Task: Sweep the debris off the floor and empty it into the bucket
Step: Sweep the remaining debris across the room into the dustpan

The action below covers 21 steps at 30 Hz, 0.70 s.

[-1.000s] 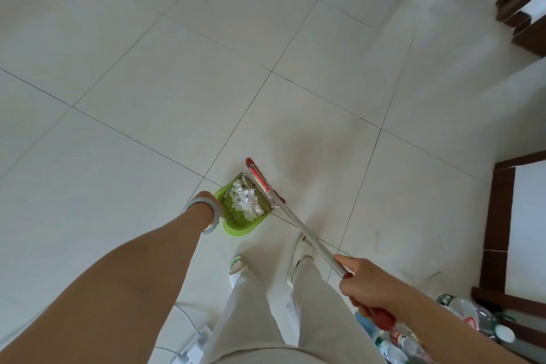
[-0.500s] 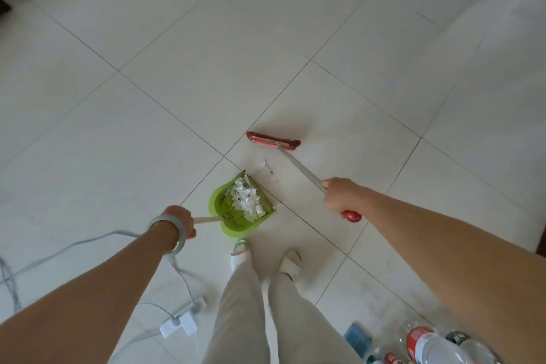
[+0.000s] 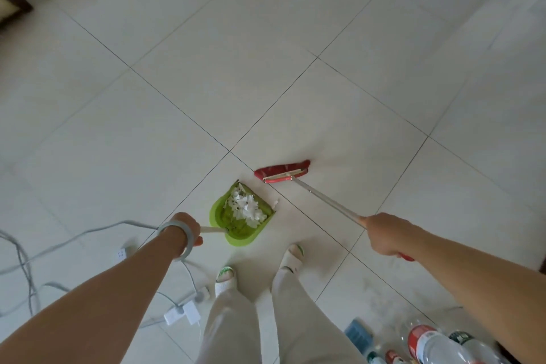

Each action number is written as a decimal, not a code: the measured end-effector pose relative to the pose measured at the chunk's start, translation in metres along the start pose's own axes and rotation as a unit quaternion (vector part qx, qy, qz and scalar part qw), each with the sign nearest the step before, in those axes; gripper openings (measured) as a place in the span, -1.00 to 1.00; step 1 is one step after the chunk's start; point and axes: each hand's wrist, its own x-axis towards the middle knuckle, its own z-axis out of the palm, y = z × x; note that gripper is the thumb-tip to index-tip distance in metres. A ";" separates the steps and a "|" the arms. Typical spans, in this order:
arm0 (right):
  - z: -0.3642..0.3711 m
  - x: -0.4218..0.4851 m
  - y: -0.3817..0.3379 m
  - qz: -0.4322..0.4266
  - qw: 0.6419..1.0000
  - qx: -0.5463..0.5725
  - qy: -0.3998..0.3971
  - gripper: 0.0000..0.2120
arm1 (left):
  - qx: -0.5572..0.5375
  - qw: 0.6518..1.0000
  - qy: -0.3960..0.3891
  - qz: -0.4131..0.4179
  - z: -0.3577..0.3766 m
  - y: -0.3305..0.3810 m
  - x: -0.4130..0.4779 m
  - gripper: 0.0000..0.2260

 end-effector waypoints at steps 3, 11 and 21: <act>0.025 -0.012 0.016 0.012 0.996 0.087 -0.017 -0.22 | -0.001 1.000 0.010 0.003 0.004 0.001 -0.006 -0.59; 0.034 -0.036 0.005 0.051 0.963 0.263 -0.004 -0.37 | -0.084 0.993 0.083 0.016 0.015 -0.003 -0.011 -0.61; 0.071 -0.002 -0.116 0.060 0.943 0.326 -0.033 -0.40 | -0.135 0.989 0.061 -0.017 0.046 0.002 0.003 -0.68</act>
